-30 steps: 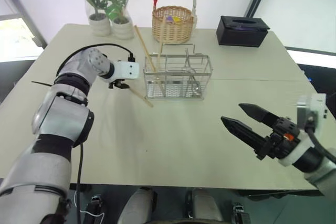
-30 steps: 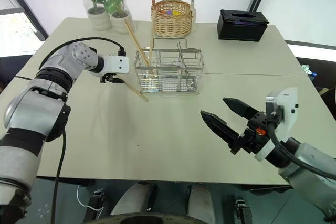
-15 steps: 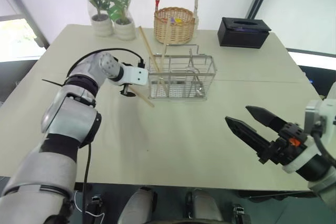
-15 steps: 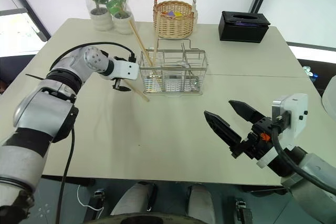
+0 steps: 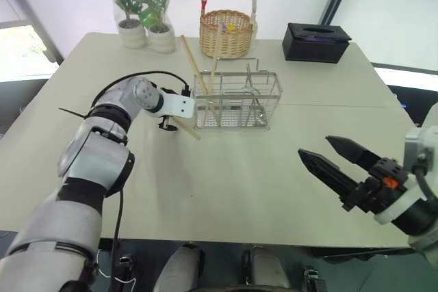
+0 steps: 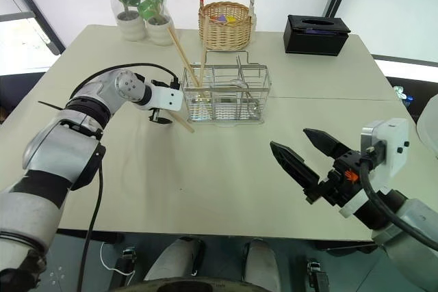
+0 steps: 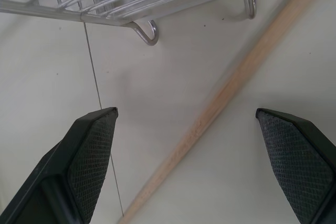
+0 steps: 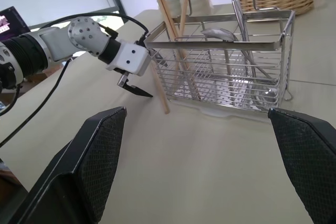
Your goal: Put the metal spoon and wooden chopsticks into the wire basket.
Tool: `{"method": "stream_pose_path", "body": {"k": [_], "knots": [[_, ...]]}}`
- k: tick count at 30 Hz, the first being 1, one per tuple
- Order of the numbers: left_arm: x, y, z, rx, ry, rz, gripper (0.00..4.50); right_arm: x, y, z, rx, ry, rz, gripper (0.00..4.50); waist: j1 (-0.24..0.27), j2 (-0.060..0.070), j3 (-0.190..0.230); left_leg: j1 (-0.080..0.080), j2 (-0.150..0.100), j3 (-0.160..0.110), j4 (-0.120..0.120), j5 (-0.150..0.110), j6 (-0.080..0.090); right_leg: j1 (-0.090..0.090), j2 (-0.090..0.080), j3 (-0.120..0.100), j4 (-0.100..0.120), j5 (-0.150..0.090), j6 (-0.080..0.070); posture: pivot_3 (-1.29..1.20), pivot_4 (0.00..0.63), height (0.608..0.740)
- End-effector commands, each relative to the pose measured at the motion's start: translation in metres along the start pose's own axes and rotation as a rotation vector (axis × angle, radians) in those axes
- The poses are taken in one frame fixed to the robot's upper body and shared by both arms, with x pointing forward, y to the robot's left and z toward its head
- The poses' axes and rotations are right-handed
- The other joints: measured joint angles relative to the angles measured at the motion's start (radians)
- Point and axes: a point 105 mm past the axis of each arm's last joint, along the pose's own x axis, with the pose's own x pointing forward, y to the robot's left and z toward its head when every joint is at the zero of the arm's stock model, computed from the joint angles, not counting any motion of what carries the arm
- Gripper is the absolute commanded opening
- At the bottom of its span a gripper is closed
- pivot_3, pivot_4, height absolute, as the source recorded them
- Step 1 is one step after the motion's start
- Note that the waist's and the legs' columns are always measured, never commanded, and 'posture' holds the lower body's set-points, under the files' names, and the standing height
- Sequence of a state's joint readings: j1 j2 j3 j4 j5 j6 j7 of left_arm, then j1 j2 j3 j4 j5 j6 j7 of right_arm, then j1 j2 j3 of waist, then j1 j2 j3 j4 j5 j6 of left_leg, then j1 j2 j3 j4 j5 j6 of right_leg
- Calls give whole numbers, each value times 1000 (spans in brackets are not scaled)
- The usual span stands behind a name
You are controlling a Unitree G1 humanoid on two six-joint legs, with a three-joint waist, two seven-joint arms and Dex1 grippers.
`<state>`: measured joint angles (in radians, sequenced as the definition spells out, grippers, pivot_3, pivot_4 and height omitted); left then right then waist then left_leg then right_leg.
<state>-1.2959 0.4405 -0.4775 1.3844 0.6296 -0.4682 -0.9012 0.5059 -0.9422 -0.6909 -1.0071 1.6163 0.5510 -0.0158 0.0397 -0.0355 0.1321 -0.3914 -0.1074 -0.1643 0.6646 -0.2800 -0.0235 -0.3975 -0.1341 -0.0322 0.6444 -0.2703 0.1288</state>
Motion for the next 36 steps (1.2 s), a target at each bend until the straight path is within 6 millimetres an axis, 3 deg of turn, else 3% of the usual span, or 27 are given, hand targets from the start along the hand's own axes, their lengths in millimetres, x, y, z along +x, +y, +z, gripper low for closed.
{"method": "stream_pose_path", "body": {"k": [1, 7, 13, 25, 30, 33, 36], "knots": [[0, 0, -4, 6, 23, 16, 4454, -1, 8, 9, -31, -38, 18, 4497, 0, 0, 0, 0, 0, 0, 0, 0, 0, 0, 0, 0, 0, 0, 0, 0, 150, 655], [5, -13, -9, -45, 62, -75, 4454, -3, 7, 10, -24, -44, 0, 4497, 0, 1, -1, 0, 0, 0, 0, 0, 0, 1, 0, 0, 0, 0, 0, 0, 150, 655], [-3, -10, -11, -156, 24, -88, 4454, -1, 5, 8, -26, -41, -3, 4497, -3, 2, -2, 1, 0, 0, 0, 0, 0, 1, 0, 0, 0, 0, 0, 0, 150, 655], [-65, -7, -24, -278, -208, -168, 4454, 32, -12, 10, -70, -75, 107, 4497, -9, 2, 0, -1, 0, 0, -1, 0, 0, -1, 1, -1, 0, 0, 0, 0, 150, 655], [-78, 44, -25, -834, -403, 156, 4454, 39, -12, 14, -87, -100, 142, 4497, 1, 1, 1, -1, -1, -1, 0, 0, 1, -2, 2, -1, 0, 0, 0, 0, 150, 655], [-80, 63, -22, -1072, -458, 258, 4454, 39, -12, 10, -88, -96, 147, 4497, -3, 0, 1, -1, -1, -1, 0, 0, 1, -1, 2, -2, 1, -1, 1, 0, 150, 655], [-80, 68, -15, -1167, -489, 254, 4454, 38, -13, 8, -91, -96, 146, 4497, -10, 0, 1, 0, -1, -1, 0, 0, 1, -1, 3, -2, 2, -1, 1, 0, 150, 655]]}}
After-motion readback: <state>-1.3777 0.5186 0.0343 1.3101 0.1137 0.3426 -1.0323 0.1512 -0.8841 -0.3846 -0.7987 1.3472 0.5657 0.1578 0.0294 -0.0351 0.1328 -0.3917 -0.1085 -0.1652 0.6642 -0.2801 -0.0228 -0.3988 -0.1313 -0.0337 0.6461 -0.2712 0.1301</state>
